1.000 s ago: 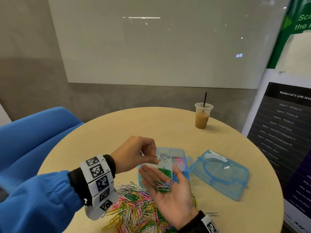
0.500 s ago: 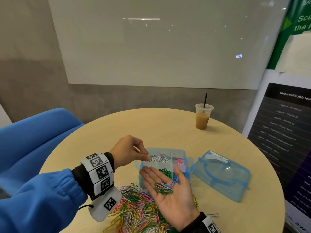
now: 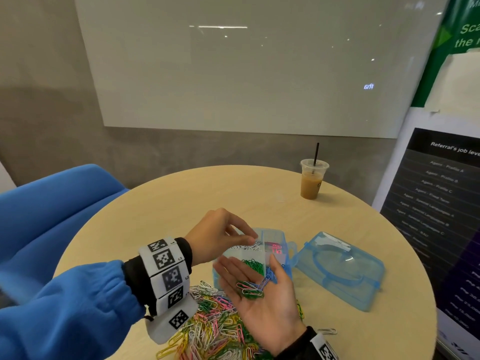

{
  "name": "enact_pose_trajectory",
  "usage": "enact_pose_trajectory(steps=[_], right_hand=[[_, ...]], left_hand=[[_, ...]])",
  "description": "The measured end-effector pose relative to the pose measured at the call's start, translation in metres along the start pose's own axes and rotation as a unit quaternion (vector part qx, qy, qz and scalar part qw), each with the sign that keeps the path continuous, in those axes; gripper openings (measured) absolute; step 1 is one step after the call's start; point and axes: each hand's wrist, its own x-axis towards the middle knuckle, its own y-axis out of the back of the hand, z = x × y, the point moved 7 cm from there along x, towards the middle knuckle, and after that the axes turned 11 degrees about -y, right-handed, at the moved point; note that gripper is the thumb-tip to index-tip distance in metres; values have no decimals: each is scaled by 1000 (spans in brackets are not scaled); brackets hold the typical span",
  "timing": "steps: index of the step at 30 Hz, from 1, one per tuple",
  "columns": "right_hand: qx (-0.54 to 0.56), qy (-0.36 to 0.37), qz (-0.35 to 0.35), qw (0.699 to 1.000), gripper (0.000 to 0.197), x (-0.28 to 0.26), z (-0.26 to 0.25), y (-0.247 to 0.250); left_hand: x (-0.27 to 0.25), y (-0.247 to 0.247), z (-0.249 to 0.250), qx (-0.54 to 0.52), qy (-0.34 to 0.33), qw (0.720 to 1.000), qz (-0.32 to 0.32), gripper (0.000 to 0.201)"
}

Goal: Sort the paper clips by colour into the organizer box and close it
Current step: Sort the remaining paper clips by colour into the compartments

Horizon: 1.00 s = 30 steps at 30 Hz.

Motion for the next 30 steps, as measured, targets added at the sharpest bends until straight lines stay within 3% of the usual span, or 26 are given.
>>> enact_pose_trajectory(steps=[3, 6, 12, 19, 24, 27, 30], right_hand=[[8, 12, 9, 1000, 73, -1, 0, 1], [-2, 9, 3, 1000, 74, -2, 2, 0], [-10, 5, -13, 1000, 73, -4, 5, -8], [-29, -17, 16, 999, 89, 0, 5, 0], [-22, -13, 23, 999, 89, 4, 4, 5], [-3, -4, 19, 1000, 85, 1, 1, 4], [7, 7, 5, 1000, 86, 2, 1, 3]], left_hand=[[-12, -18, 12, 37, -43, 994, -96, 14], [-20, -34, 12, 73, -44, 986, -146, 28], [-21, -49, 12, -25, -37, 990, -133, 14], [18, -23, 19, -56, -38, 998, -17, 10], [22, -33, 18, -21, -20, 996, -87, 23], [11, -27, 14, 10, -22, 995, -96, 22], [-7, -25, 4, 54, -9, 988, -147, 19]])
